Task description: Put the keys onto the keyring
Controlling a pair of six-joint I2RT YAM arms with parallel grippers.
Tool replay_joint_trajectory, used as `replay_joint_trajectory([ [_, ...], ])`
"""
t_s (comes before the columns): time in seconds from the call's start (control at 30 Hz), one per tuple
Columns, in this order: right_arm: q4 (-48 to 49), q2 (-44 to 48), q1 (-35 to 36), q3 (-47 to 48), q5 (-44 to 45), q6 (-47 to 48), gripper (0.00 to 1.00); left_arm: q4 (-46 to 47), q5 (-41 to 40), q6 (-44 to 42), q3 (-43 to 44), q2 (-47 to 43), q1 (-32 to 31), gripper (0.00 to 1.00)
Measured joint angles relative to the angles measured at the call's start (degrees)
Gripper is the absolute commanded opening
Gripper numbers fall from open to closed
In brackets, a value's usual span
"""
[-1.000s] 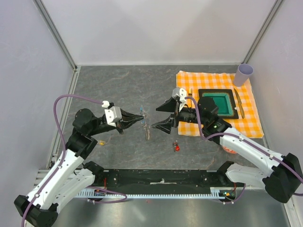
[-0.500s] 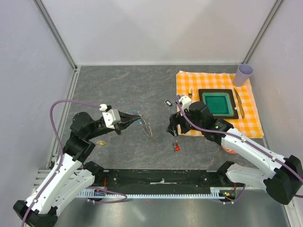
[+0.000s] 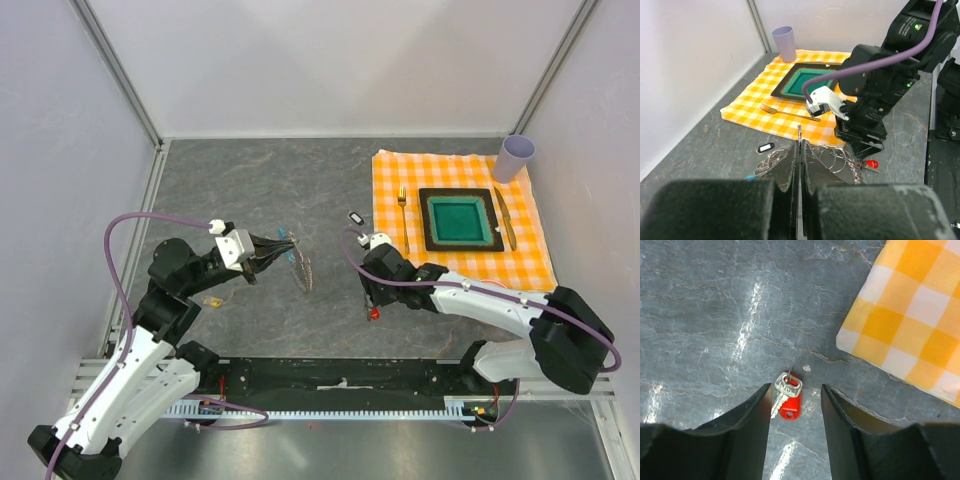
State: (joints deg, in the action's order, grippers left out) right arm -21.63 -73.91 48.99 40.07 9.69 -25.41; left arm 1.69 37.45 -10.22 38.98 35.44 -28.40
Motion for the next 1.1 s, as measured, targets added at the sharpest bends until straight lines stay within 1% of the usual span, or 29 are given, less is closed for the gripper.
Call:
replay_joint_trajectory([
  [0.07,1.16,-1.55,0.90,0.00,1.40,-0.85,0.40,0.00,-0.37,0.00,0.00,0.02,0.00,0.02],
  [0.27,3.17,-4.57,1.95,0.13,3.63,-2.32,0.32,0.00,-1.25,0.00,0.00,0.02,0.00,0.02],
  [0.53,4.13,-6.19,3.26,0.13,4.24,-3.89,0.29,0.00,-1.36,0.00,0.00,0.17,0.00,0.02],
  [0.93,4.46,-7.45,4.15,0.13,4.39,-4.83,0.27,-0.07,-1.31,0.00,0.00,0.87,0.00,0.02],
  [0.97,4.44,-7.56,4.17,0.13,4.39,-4.87,0.25,-0.07,-1.31,0.00,0.00,0.92,0.00,0.02],
  [1.1,4.44,-7.58,4.26,0.13,4.68,-4.92,0.20,-0.09,-1.27,0.00,0.00,1.31,0.00,0.02],
])
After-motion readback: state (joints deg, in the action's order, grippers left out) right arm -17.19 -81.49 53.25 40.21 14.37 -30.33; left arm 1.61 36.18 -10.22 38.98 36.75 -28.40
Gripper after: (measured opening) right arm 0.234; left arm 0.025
